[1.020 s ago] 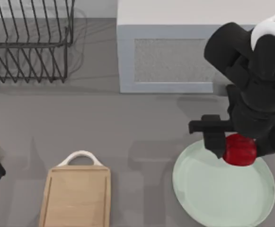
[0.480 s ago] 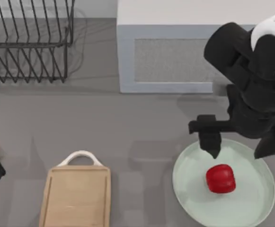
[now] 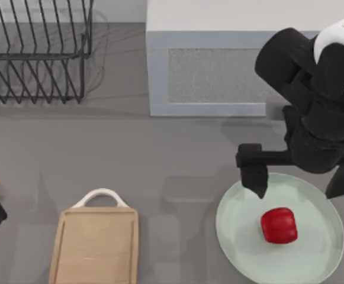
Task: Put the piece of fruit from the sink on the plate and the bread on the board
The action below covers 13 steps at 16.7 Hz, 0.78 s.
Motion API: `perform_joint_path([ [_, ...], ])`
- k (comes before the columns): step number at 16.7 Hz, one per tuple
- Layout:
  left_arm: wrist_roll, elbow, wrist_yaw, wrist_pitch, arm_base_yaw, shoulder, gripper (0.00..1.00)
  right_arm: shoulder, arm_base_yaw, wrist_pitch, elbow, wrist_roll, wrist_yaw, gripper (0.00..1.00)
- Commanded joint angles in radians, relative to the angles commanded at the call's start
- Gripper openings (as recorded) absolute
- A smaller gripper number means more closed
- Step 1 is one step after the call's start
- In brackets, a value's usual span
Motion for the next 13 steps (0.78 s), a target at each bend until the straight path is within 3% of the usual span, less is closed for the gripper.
perform_joint_path([
  [6, 0.000, 0.000, 0.000, 0.000, 0.000, 0.000, 1.00, -0.106, -0.039, 0.073, -0.077, -0.038, 0.000, 1.00],
  [13, 0.000, 0.000, 0.000, 0.000, 0.000, 0.000, 1.00, -0.647, -0.217, 0.435, -0.479, -0.220, 0.000, 1.00],
])
